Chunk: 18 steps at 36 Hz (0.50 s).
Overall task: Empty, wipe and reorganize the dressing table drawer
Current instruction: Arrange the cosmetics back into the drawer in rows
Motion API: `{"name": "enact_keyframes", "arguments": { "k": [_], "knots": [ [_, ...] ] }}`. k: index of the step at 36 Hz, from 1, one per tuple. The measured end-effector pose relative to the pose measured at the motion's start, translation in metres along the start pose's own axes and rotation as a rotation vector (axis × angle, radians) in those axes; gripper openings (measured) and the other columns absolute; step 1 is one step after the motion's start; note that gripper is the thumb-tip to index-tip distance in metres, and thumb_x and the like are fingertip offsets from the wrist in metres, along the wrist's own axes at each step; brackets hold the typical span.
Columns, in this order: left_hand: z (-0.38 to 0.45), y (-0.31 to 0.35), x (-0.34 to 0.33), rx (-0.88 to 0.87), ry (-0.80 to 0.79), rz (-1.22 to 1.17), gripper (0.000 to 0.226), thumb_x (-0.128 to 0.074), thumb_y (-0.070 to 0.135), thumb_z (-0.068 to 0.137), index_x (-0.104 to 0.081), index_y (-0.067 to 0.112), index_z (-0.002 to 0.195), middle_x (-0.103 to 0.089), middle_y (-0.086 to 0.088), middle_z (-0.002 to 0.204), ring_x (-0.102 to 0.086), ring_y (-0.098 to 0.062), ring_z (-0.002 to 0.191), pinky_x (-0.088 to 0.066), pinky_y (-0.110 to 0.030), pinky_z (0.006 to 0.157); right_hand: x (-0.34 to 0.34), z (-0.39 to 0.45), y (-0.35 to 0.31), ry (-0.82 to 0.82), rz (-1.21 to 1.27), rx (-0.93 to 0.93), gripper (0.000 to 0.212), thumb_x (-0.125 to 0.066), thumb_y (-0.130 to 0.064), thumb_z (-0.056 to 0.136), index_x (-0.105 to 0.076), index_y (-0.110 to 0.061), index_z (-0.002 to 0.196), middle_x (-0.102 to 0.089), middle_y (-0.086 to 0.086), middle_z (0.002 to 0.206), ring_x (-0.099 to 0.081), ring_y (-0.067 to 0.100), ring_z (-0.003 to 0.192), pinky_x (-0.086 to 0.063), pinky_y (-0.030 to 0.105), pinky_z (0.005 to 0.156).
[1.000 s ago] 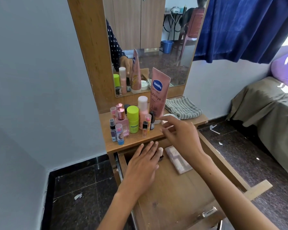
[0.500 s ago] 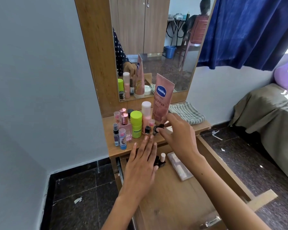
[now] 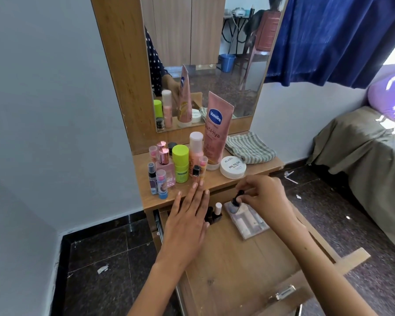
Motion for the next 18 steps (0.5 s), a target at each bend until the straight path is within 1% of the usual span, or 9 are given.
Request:
{"name": "enact_keyframes", "arguments": {
  "k": [3,5,8,12,15,18],
  "knots": [
    [-0.001,0.000,0.001,-0.003,-0.002,-0.006,0.076,-0.065,0.032,0.083,-0.031,0.009,0.147,-0.014,-0.011,0.158,-0.011,-0.021,0.146,-0.011,-0.044,0.114,-0.019,0.004,0.009,-0.040,-0.048,-0.019,0.026,-0.079,-0.008,0.071,-0.064,-0.028,0.078,-0.070,-0.010,0.081,-0.065,0.005,0.075,-0.053,0.026,0.075],
    [-0.002,0.000,0.002,-0.005,0.001,-0.013,0.077,-0.067,0.029,0.082,-0.031,0.009,0.147,-0.015,-0.010,0.158,-0.012,-0.021,0.146,-0.011,-0.044,0.114,-0.030,0.007,0.012,-0.054,-0.089,-0.021,0.021,-0.078,-0.011,0.072,-0.066,-0.024,0.082,-0.071,-0.006,0.086,-0.066,0.011,0.081,-0.054,0.031,0.076],
    [-0.002,-0.001,0.003,-0.001,-0.003,-0.022,0.079,-0.068,0.026,0.081,-0.028,0.008,0.148,-0.016,-0.008,0.158,-0.013,-0.019,0.145,-0.009,-0.043,0.115,-0.041,0.012,0.013,-0.074,-0.110,-0.020,0.020,-0.077,-0.011,0.073,-0.068,-0.020,0.088,-0.071,-0.003,0.090,-0.065,0.014,0.086,-0.053,0.032,0.076],
    [-0.003,-0.001,0.002,-0.004,-0.024,-0.016,0.079,-0.066,0.026,0.082,-0.027,0.008,0.148,-0.014,-0.008,0.158,-0.012,-0.020,0.146,-0.009,-0.043,0.115,-0.050,0.015,0.010,-0.112,-0.166,0.007,0.021,-0.071,-0.006,0.074,-0.068,-0.018,0.091,-0.070,-0.001,0.092,-0.065,0.017,0.090,-0.054,0.038,0.079],
    [-0.003,-0.003,0.002,-0.008,-0.043,-0.011,0.079,-0.064,0.025,0.082,-0.025,0.008,0.149,-0.013,-0.008,0.159,-0.011,-0.020,0.146,-0.007,-0.042,0.115,-0.056,0.015,0.010,-0.112,-0.215,0.034,0.022,-0.067,-0.004,0.077,-0.067,-0.020,0.092,-0.069,0.000,0.092,-0.065,0.019,0.090,-0.055,0.039,0.077],
    [-0.003,-0.003,0.002,-0.010,-0.051,-0.019,0.079,-0.064,0.024,0.081,-0.025,0.009,0.149,-0.013,-0.008,0.158,-0.013,-0.020,0.146,-0.007,-0.042,0.115,-0.058,0.015,0.010,-0.109,-0.226,0.044,0.023,-0.068,-0.006,0.076,-0.066,-0.021,0.092,-0.069,0.000,0.093,-0.065,0.019,0.090,-0.056,0.040,0.075]
  ]
}}
Point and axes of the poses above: each hand's wrist, its own z-axis towards the middle knuckle, its own x-axis out of the back of the hand, y = z × x, the point moved 4 cm from there along z, towards the middle knuckle
